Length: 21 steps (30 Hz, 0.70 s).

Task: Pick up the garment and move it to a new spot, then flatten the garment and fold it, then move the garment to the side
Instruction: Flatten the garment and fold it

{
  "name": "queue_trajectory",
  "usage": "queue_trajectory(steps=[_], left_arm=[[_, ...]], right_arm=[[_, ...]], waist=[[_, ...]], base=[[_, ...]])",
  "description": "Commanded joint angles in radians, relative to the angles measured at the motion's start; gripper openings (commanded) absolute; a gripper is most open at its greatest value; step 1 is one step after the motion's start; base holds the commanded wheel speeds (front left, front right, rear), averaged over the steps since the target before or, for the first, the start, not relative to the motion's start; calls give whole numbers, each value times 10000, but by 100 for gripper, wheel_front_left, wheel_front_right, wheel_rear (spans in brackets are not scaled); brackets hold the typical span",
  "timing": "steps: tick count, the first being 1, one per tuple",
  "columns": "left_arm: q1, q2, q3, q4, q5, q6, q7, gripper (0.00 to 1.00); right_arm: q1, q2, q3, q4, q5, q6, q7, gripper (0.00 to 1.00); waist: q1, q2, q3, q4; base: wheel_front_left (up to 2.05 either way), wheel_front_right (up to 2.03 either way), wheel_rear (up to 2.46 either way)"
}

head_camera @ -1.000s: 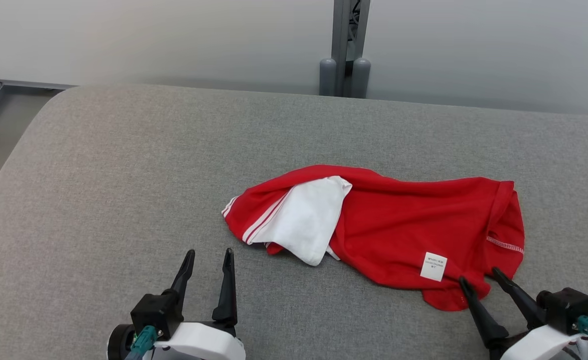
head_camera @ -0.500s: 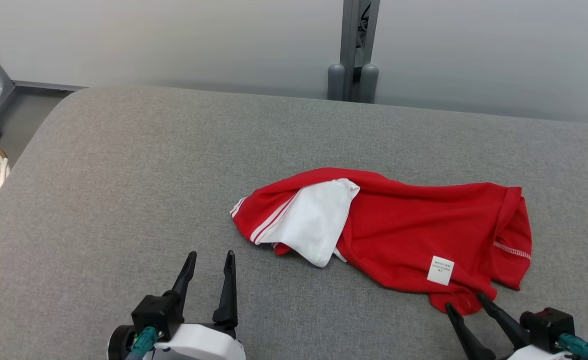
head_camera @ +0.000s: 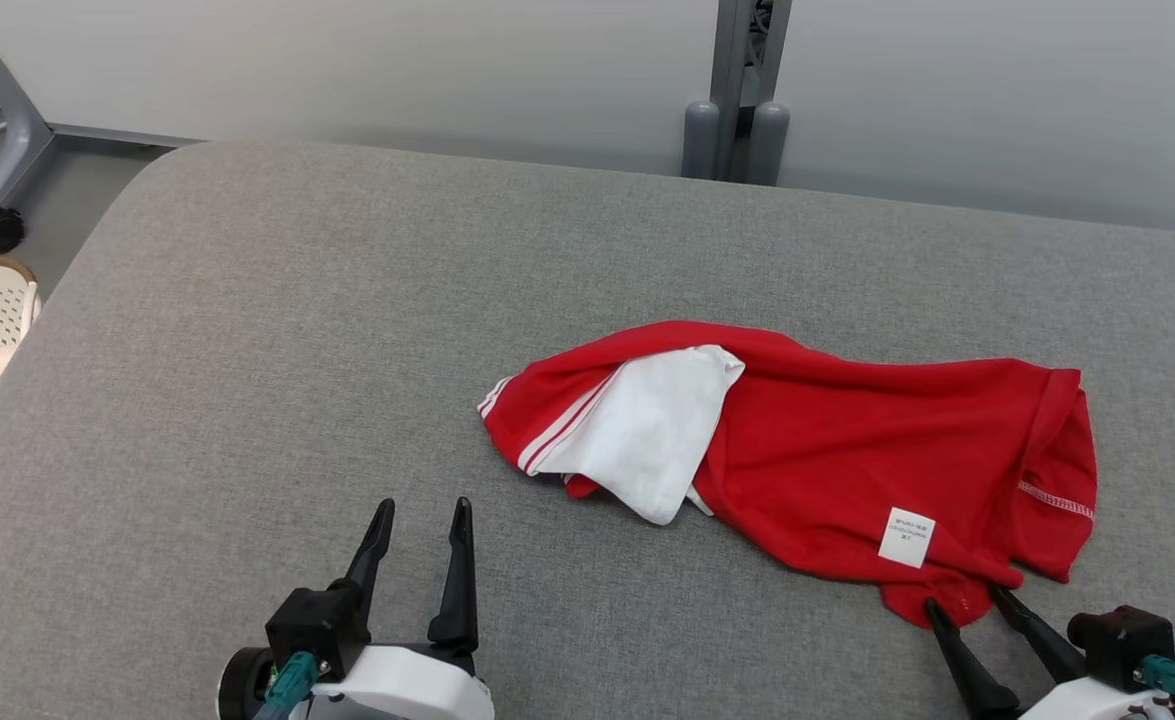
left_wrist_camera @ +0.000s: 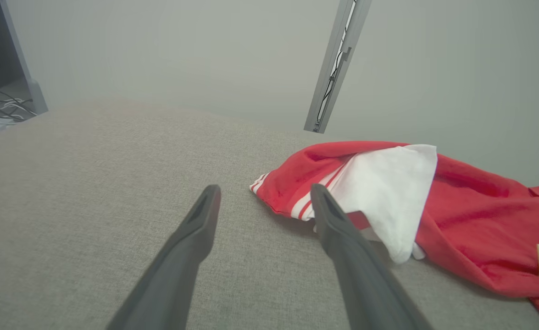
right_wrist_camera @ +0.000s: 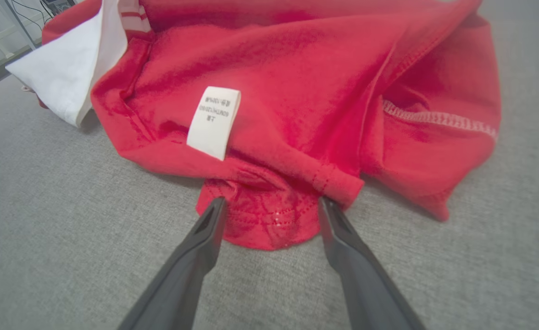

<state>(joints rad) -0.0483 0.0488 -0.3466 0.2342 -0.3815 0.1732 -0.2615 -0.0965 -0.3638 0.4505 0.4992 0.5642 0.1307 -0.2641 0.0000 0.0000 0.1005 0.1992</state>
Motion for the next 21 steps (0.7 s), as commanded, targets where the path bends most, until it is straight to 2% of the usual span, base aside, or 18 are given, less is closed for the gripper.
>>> queue_trajectory(steps=[1, 15, 17, 18, 19, 21], left_arm=[[-121, 37, -11, -54, -44, 66, -35, 100], [-314, 37, -193, -145, -49, 227, -35, 100], [-347, 36, -205, -125, -59, 231, -35, 100], [-351, 36, -203, -112, -58, 234, -35, 100], [-354, 37, -194, -99, -57, 236, -35, 100], [-346, 37, -171, -68, -53, 237, -35, 100]], right_arm=[[-97, -70, -74, 42, 46, 2, -13, 100], [-356, -156, 150, 381, 239, 2, -9, 100], [-384, -182, 274, 483, 295, 2, -6, 38], [-398, -188, 322, 513, 342, 2, 2, 15], [-408, -180, 373, 533, 381, 4, 2, 0], [-419, -184, 447, 552, 393, 4, 2, 0]], waist=[[0, 0, 65, 23], [0, 0, 441, 119], [0, 0, 446, 136], [0, 0, 441, 139], [0, 0, 430, 140], [0, 0, 386, 132]], base=[[0, 0, 0], [0, 0, 0], [0, 0, 0], [0, 0, 0], [0, 0, 0], [0, 0, 0]])
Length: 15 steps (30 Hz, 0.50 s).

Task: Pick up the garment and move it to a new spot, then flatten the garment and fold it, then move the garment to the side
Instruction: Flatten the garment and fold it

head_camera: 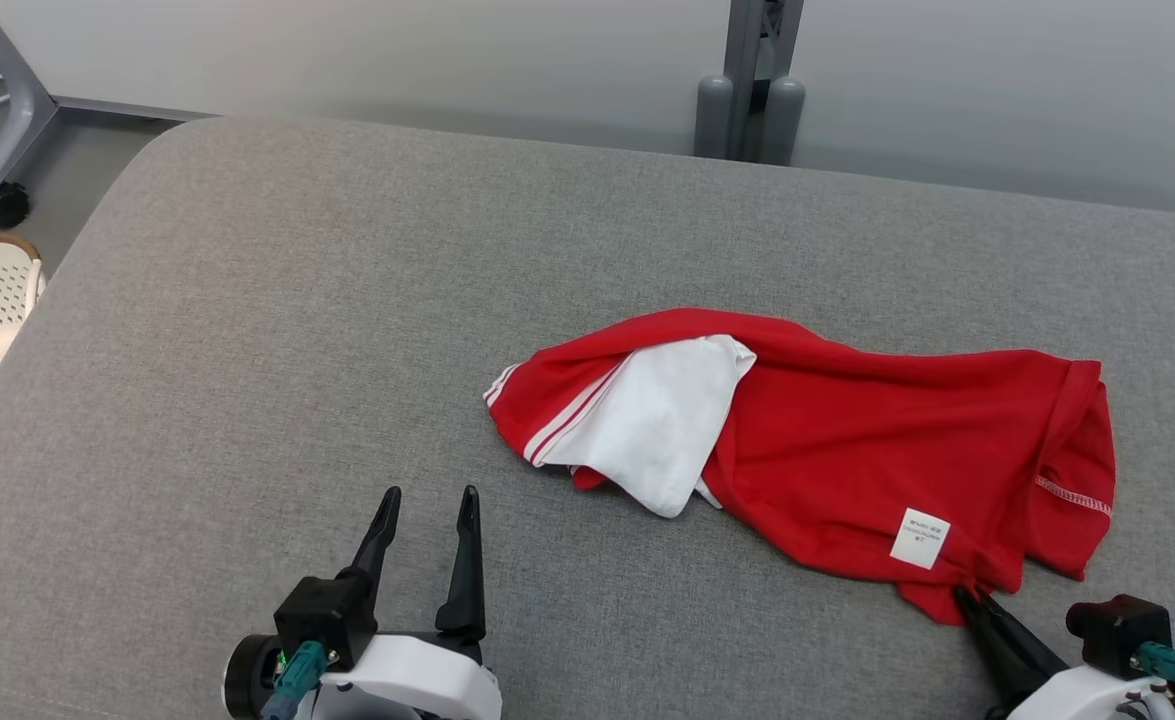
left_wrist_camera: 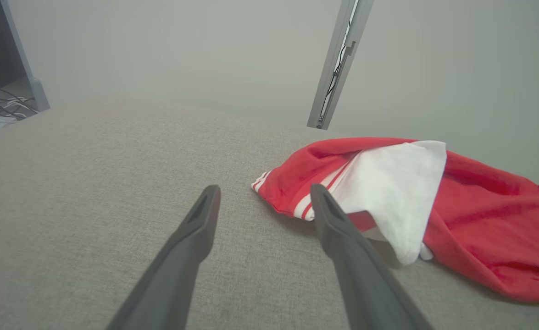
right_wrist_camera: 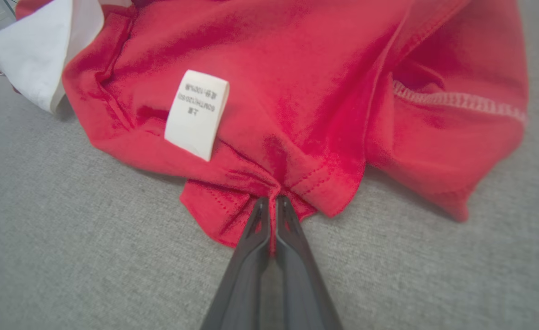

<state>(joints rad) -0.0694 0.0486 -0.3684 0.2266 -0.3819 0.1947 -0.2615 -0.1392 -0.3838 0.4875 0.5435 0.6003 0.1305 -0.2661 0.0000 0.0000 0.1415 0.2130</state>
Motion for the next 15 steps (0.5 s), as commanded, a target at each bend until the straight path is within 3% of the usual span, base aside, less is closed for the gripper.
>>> queue_trajectory(steps=[1, 15], left_arm=[[-125, 39, 62, 27, -49, 22, -35, 100], [197, 39, 381, 219, -148, -271, -35, 100]], right_arm=[[17, 12, 151, 94, 98, 6, 21, 0], [-125, -307, -70, -699, -675, 4, 6, 0]], waist=[[0, 0, -61, -16], [0, 0, -1017, -802]], base=[[0, 0, 0], [0, 0, 0]])
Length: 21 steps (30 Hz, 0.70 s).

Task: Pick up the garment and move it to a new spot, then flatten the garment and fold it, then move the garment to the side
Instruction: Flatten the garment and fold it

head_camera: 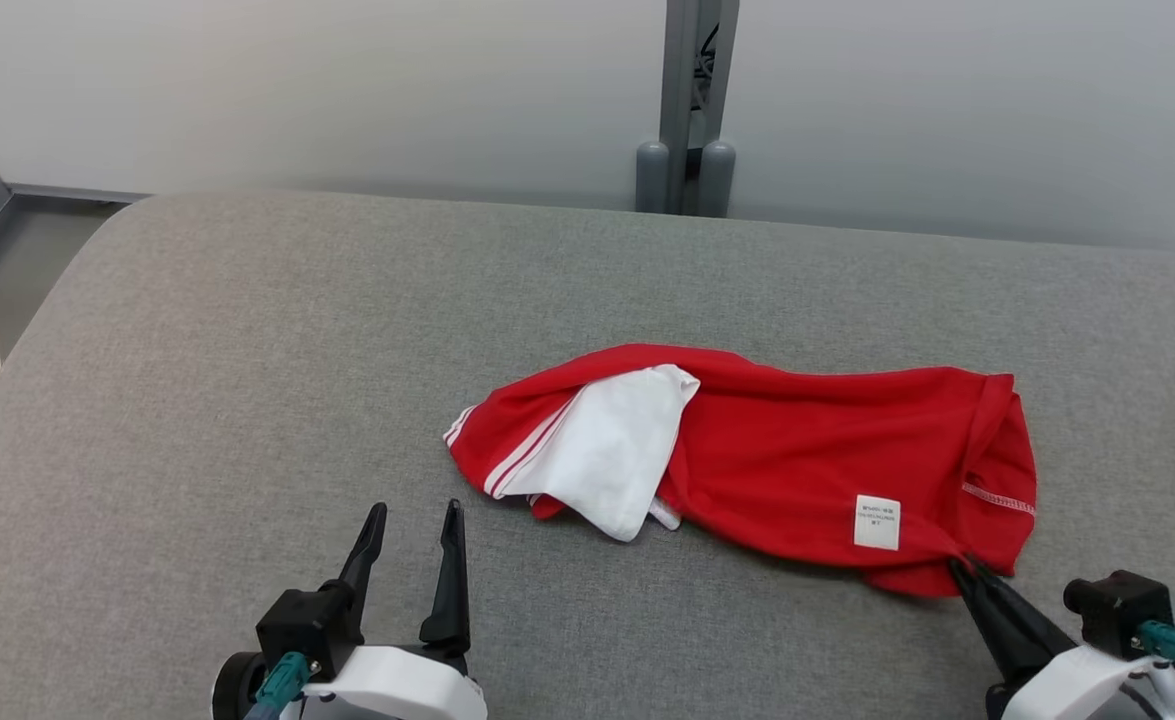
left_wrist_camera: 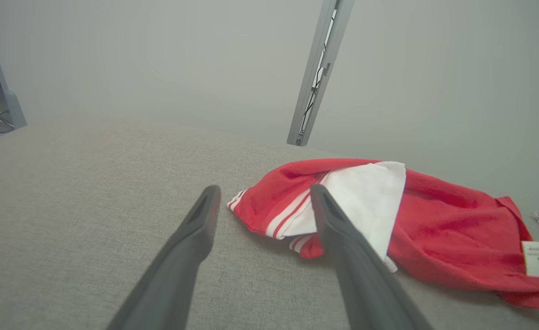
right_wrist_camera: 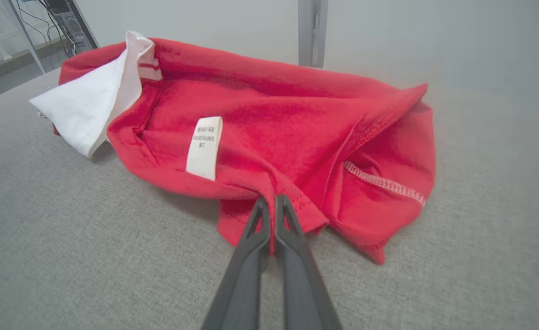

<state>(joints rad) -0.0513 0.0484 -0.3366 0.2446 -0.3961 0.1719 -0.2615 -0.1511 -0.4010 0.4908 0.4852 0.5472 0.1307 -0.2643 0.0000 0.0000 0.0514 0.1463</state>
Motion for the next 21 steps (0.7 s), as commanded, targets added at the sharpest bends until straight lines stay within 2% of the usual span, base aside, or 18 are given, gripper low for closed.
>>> queue_trajectory(steps=[1, 7, 11, 16, 21], left_arm=[[27, 39, 83, 40, -13, -64, -35, 100], [70, 39, 65, 104, 47, -166, -35, 100], [-184, 39, -272, 440, 671, -311, -34, 100], [-809, 41, -1350, 2029, 2331, -60, -34, 100], [-1663, 43, -2326, 3315, 2729, 170, -35, 100]], right_arm=[[-10, -194, -238, -254, -284, 2, -11, 0], [139, -359, -750, -738, -628, 2, -11, 0], [46, -393, -604, -851, -736, 2, -11, 0], [-174, -310, -325, -668, -708, 2, -11, 0], [-441, -257, -13, -516, -514, 2, -11, 0]], waist=[[0, 0, -152, -193], [0, 0, -270, -493], [0, 0, -251, -689], [0, 0, -109, -898], [0, 0, 116, -1120]], base=[[0, 0, 0], [0, 0, 0], [0, 0, 0], [0, 0, 0], [0, 0, 0]])
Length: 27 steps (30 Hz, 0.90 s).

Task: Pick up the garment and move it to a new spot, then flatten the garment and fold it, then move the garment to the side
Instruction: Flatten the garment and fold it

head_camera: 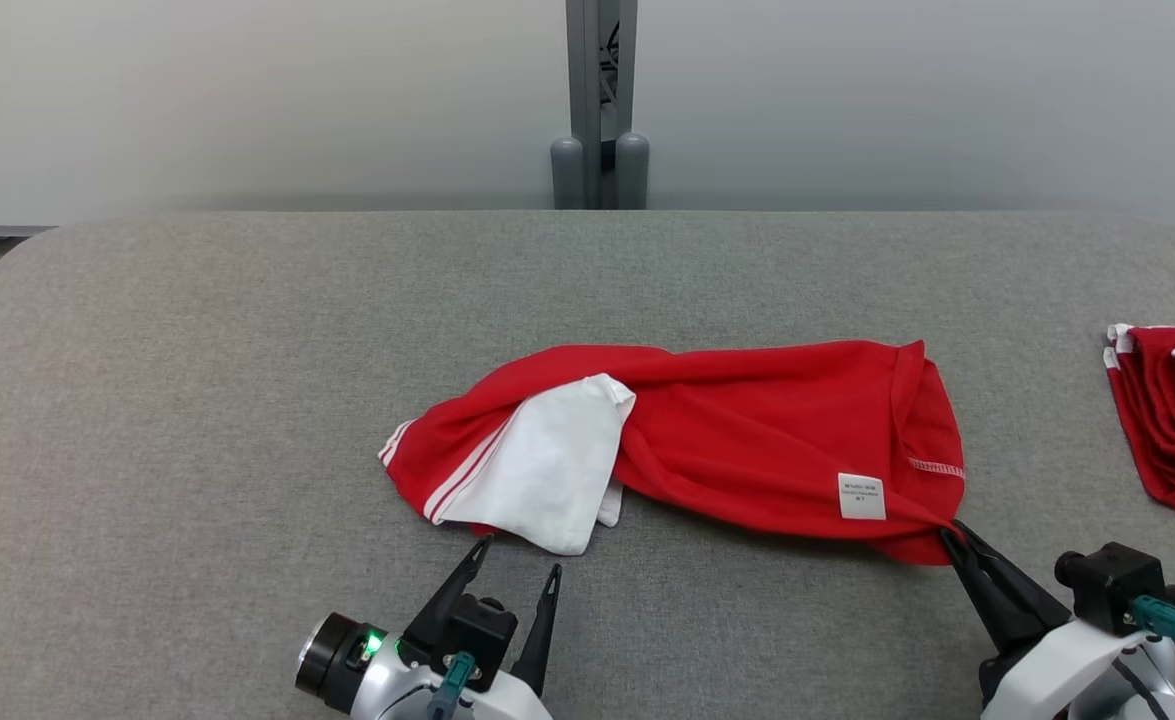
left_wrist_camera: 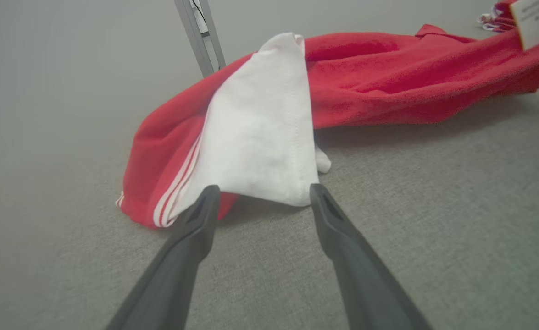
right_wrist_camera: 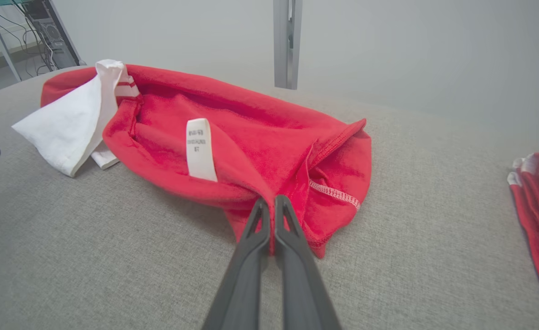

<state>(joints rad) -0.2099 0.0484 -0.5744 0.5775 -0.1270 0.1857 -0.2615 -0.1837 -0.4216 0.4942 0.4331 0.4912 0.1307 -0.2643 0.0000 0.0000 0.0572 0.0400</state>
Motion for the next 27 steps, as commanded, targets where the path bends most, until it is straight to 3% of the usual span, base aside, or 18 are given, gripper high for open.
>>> queue_trajectory(steps=[1, 14, 27], left_arm=[[-239, 43, -146, 191, 7, 104, -35, 100], [-1636, 44, -2221, 1072, -455, 1442, -35, 100], [-2399, 41, -3555, 2288, -2002, 1433, -35, 100]], right_arm=[[-176, -64, 7, 24, 83, 2, -11, 0], [-608, -193, 381, 200, 561, 2, -10, 0], [-1000, -343, 671, 129, 708, 2, -11, 0]], waist=[[0, 0, 118, -104], [0, 0, 571, -557], [0, 0, 889, -685]], base=[[0, 0, 0], [0, 0, 0], [0, 0, 0]])
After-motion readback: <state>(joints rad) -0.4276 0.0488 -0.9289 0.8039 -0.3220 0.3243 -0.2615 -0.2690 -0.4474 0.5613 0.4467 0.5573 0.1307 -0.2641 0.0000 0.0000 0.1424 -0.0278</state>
